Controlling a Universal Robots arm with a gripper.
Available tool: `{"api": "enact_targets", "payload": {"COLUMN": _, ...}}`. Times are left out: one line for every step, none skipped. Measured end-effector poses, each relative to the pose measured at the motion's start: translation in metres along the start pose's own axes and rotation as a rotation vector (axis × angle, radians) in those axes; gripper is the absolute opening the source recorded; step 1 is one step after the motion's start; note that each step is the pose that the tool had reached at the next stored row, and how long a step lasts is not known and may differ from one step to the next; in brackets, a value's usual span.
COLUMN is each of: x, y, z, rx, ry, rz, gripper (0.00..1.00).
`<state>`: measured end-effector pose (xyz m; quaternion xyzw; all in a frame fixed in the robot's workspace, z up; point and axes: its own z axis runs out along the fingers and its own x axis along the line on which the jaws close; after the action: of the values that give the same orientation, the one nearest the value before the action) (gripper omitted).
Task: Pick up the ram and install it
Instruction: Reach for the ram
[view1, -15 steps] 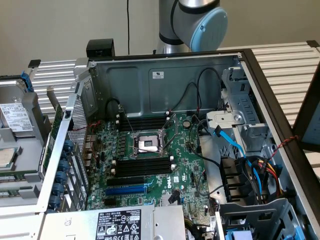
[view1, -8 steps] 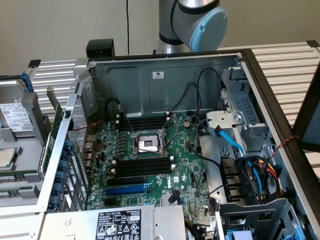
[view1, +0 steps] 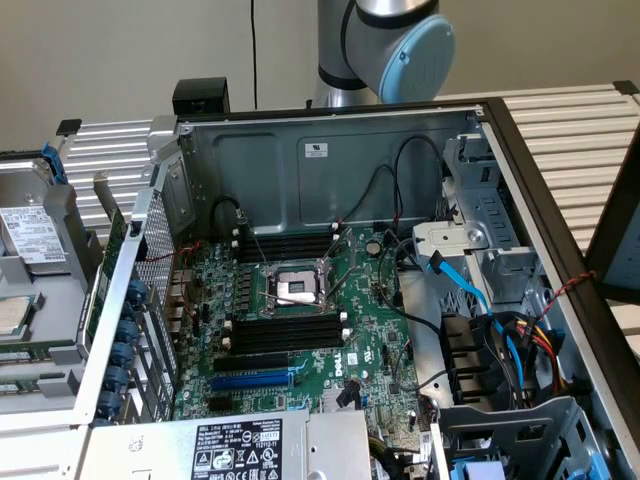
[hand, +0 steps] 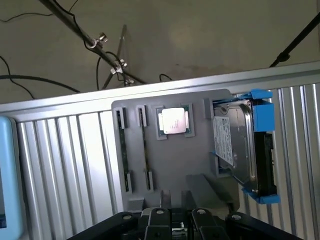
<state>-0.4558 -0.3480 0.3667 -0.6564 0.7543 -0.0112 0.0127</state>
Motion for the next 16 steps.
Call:
{"api": "enact_targets", "payload": {"x": 0.0000, "y": 0.0000, "z": 0.0000, "rx": 0.0001, "ry": -0.0001, "rz": 0.000, "gripper": 0.23}}
{"api": "enact_targets", "payload": {"x": 0.0000, "y": 0.0001, "z": 0.0000, "rx": -0.0003, "ry": 0.0000, "rz": 0.000, "gripper": 0.23}}
{"api": "enact_targets", "payload": {"x": 0.0000, "y": 0.0001, "z": 0.0000, "rx": -0.0009, "ry": 0.0000, "rz": -0.003, "gripper": 0.23}}
{"api": "enact_targets", "payload": {"x": 0.0000, "y": 0.0002, "z": 0.0000, "rx": -0.0014, "ry": -0.0001, "rz": -0.009, "gripper": 0.23}}
{"api": "enact_targets", "payload": {"x": 0.0000, "y": 0.0001, "z": 0.0002, "rx": -0.0023, "ry": -0.0003, "rz": -0.014, "gripper": 0.23}}
{"api": "enact_targets", "payload": {"x": 0.0000, "y": 0.0001, "z": 0.0002, "rx": -0.0052, "ry": -0.0001, "rz": -0.020, "gripper": 0.23}}
{"api": "enact_targets", "payload": {"x": 0.0000, "y": 0.0001, "z": 0.0001, "rx": -0.0096, "ry": 0.0004, "rz": -0.024, "gripper": 0.23}}
{"api": "enact_targets", "payload": {"x": 0.0000, "y": 0.0001, "z": 0.0001, "rx": -0.0146, "ry": 0.0009, "rz": -0.028, "gripper": 0.23}}
{"api": "enact_targets", "payload": {"x": 0.0000, "y": 0.0001, "z": 0.0001, "rx": -0.0208, "ry": 0.0014, "rz": -0.035, "gripper": 0.23}}
{"api": "enact_targets", "payload": {"x": 0.0000, "y": 0.0001, "z": 0.0000, "rx": -0.0273, "ry": 0.0021, "rz": -0.044, "gripper": 0.23}}
{"api": "enact_targets", "payload": {"x": 0.0000, "y": 0.0002, "z": 0.0002, "rx": -0.0317, "ry": 0.0022, "rz": -0.059, "gripper": 0.23}}
{"api": "enact_targets", "payload": {"x": 0.0000, "y": 0.0001, "z": 0.0000, "rx": -0.0364, "ry": 0.0027, "rz": -0.067, "gripper": 0.23}}
{"api": "enact_targets", "payload": {"x": 0.0000, "y": 0.0001, "z": 0.0001, "rx": -0.0365, "ry": 0.0027, "rz": -0.068, "gripper": 0.23}}
{"api": "enact_targets", "payload": {"x": 0.0000, "y": 0.0001, "z": 0.0001, "rx": -0.0366, "ry": 0.0027, "rz": -0.069, "gripper": 0.23}}
{"api": "enact_targets", "payload": {"x": 0.0000, "y": 0.0001, "z": 0.0001, "rx": -0.0366, "ry": 0.0026, "rz": -0.069, "gripper": 0.23}}
{"api": "enact_targets", "payload": {"x": -0.0001, "y": 0.0001, "z": 0.0001, "rx": -0.0366, "ry": 0.0027, "rz": -0.070, "gripper": 0.23}}
